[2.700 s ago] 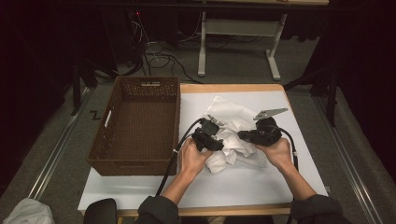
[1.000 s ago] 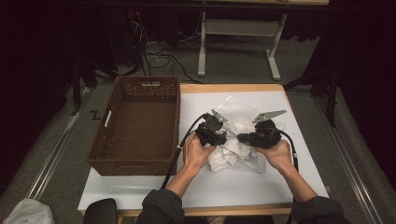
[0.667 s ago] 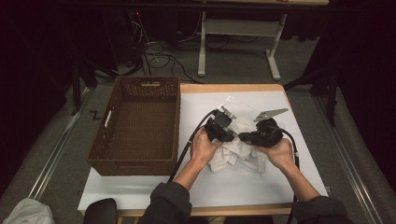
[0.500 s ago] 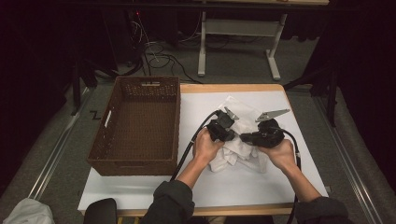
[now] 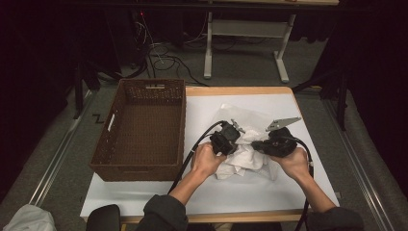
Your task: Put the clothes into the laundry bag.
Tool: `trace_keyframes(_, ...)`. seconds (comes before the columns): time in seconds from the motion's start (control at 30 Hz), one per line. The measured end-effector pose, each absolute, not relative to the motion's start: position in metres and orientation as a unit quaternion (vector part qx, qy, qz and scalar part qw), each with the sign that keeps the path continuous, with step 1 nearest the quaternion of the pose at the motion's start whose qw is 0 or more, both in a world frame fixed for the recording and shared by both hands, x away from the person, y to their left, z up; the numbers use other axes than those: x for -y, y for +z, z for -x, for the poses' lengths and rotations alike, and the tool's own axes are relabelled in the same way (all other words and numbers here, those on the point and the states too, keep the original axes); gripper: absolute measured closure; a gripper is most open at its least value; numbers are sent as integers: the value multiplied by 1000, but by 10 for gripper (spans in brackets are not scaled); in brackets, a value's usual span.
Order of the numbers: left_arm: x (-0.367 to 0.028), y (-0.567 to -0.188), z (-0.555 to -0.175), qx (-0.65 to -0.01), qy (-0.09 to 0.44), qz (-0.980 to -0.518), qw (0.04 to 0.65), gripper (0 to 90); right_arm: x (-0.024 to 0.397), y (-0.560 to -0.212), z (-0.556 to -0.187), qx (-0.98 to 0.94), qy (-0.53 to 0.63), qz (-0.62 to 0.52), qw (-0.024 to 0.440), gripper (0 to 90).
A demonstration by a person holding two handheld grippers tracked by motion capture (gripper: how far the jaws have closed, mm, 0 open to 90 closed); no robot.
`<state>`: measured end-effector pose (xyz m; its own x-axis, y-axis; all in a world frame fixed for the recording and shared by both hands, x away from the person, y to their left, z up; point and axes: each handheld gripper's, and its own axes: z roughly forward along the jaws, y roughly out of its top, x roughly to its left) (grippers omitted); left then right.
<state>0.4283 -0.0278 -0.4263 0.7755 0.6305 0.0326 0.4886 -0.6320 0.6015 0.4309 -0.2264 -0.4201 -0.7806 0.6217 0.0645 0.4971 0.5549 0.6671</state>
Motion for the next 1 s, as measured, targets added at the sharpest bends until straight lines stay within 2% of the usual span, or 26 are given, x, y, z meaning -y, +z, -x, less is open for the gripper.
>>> trace_keyframes(0.1, 30, -425, -428, -307, 125, -896, 294, 817, 227, -427, -429, -878, 343, -323, 89, 886)
trace_keyframes(0.17, 31, -425, -429, -306, 136, -893, 301, 684, 228, -430, -430, -878, 340, -324, 91, 886)
trace_keyframes(0.23, 33, -425, -430, -304, 149, -890, 305, 614, 228, -430, -430, -876, 344, -326, 91, 887)
trace_keyframes(0.37, 42, -419, -429, -295, 161, -885, 322, 554, 230, -425, -427, -869, 359, -327, 94, 888)
trace_keyframes(0.53, 58, -412, -429, -277, 171, -890, 320, 535, 232, -415, -427, -865, 374, -318, 99, 888)
trace_keyframes(0.6, 63, -412, -431, -275, 176, -891, 315, 553, 233, -411, -428, -864, 375, -320, 98, 888)
trace_keyframes(0.63, 65, -412, -432, -272, 178, -893, 311, 643, 235, -410, -429, -862, 378, -322, 97, 887)
trace_keyframes(0.67, 67, -413, -434, -271, 181, -895, 306, 643, 235, -410, -429, -862, 378, -322, 97, 887)
trace_keyframes(0.77, 70, -415, -441, -270, 167, -898, 303, 824, 237, -412, -430, -861, 377, -328, 95, 870)
trace_keyframes(0.8, 70, -415, -443, -276, 163, -898, 303, 873, 239, -412, -428, -857, 378, -337, 95, 831)
trace_keyframes(1.0, 65, -415, -449, -294, 146, -894, 306, 882, 250, -405, -408, -858, 368, -335, 125, 754)
